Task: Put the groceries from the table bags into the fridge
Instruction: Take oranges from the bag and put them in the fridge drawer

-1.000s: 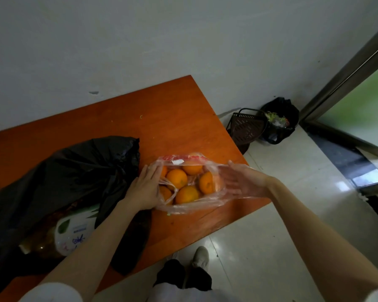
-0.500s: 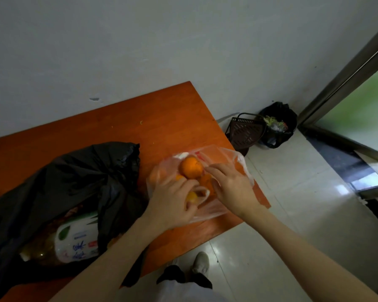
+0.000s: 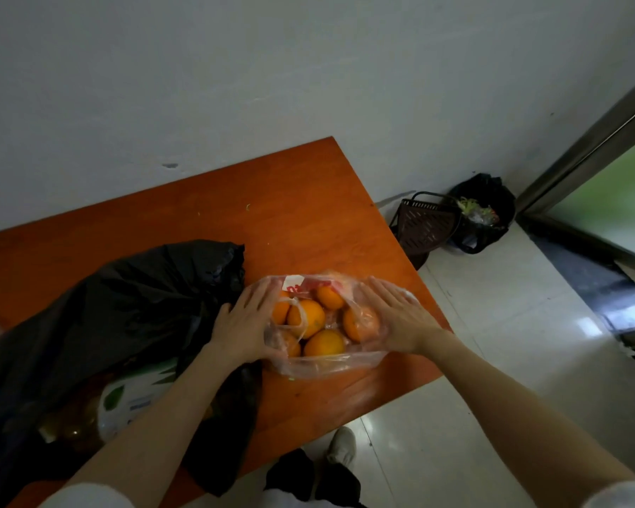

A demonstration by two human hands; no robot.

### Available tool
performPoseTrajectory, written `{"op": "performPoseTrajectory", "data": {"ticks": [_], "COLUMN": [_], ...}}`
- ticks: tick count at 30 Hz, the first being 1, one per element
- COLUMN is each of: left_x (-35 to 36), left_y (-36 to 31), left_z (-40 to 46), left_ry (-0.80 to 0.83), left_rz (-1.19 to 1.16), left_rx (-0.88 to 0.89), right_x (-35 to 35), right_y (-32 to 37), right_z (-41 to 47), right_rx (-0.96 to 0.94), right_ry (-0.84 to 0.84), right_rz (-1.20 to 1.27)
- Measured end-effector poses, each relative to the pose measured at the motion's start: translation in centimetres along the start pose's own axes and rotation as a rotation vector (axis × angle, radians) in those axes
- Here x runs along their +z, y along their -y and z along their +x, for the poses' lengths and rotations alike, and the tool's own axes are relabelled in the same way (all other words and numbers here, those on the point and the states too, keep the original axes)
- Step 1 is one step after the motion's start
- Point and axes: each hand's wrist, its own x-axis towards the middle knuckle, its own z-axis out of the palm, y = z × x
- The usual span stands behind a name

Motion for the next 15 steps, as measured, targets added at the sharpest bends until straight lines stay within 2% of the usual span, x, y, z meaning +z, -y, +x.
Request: {"op": "performPoseTrajectory", "data": {"ticks": [3, 6, 9, 11, 13, 15], "left_x": [0.5, 1.0, 0.0, -1.4, -2.7, -3.9], "left_y": [0.7, 0.6, 0.5, 1.0, 1.5, 0.9], "left_z": [1.0, 0.7, -0.3, -0.9, -1.7, -2.2], "left_ry": [0.071, 0.022, -0.052, -0.077, -0.119, -0.189], "left_rz": [-0.221, -0.484, -1.015, -1.322, -1.434, -1.442], "left_rx": [-0.024, -0.023, -0.115, -0.178, -0.179, -0.128], "right_x": [0.9, 1.4, 1.8, 1.8, 1.3, 0.3], "right_y": [-0.1, -0.3, -0.2, 0.0, 0.5, 1.4], "right_z": [0.1, -0.5, -2.1, -3.5, -4.9, -5.6], "right_rx": [0.007, 0.062, 0.166, 0.246, 0.299, 0.3], "right_ry": [0.022, 0.042, 0.005, -0.14, -0.345, -0.554], "right_rz": [0.171, 0.356, 0.596, 0.761, 0.837, 0.747]}}
